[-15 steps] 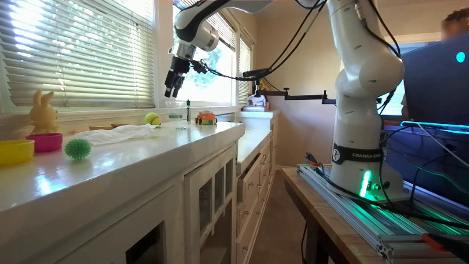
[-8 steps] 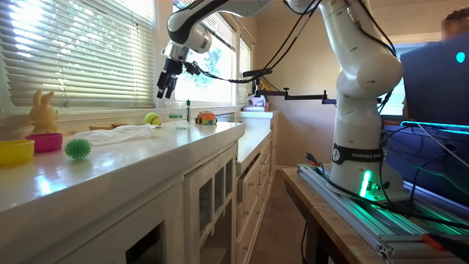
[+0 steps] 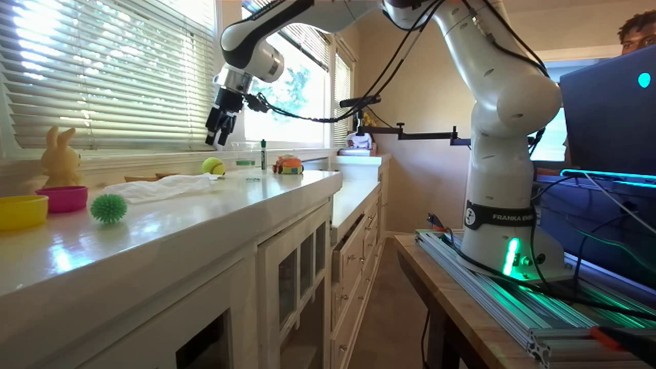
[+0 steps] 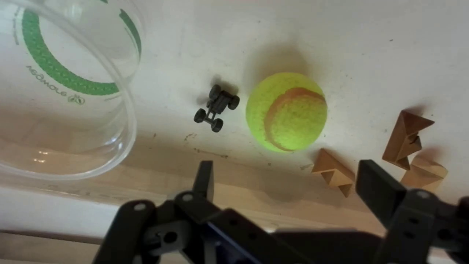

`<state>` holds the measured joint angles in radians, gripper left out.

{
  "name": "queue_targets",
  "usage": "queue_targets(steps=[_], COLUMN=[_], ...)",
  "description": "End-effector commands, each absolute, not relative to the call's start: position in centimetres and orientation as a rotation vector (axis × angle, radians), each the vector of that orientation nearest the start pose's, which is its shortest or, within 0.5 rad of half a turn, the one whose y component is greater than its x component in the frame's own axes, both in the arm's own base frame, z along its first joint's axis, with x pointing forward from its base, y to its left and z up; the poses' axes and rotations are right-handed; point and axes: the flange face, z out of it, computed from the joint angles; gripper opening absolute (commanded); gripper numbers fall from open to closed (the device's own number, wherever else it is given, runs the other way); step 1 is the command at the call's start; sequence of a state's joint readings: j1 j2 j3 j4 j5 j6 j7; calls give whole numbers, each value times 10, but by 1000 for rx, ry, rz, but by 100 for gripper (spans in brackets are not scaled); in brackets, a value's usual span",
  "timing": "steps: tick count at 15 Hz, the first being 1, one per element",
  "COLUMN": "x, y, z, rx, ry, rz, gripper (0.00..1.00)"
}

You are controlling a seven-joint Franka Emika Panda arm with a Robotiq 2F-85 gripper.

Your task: Put the tennis ball into the clear cup

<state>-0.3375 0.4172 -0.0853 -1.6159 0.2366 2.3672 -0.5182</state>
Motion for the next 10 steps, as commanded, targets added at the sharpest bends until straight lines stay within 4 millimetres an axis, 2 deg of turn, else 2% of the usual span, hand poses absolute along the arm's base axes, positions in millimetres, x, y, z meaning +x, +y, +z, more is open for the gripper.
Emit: queue_targets(steps=[1, 10], x=[657, 661], y=[-282, -281], z=[413, 395], rx=[-3064, -3069], ry=[50, 42], rz=[-565, -430], gripper=[100, 100])
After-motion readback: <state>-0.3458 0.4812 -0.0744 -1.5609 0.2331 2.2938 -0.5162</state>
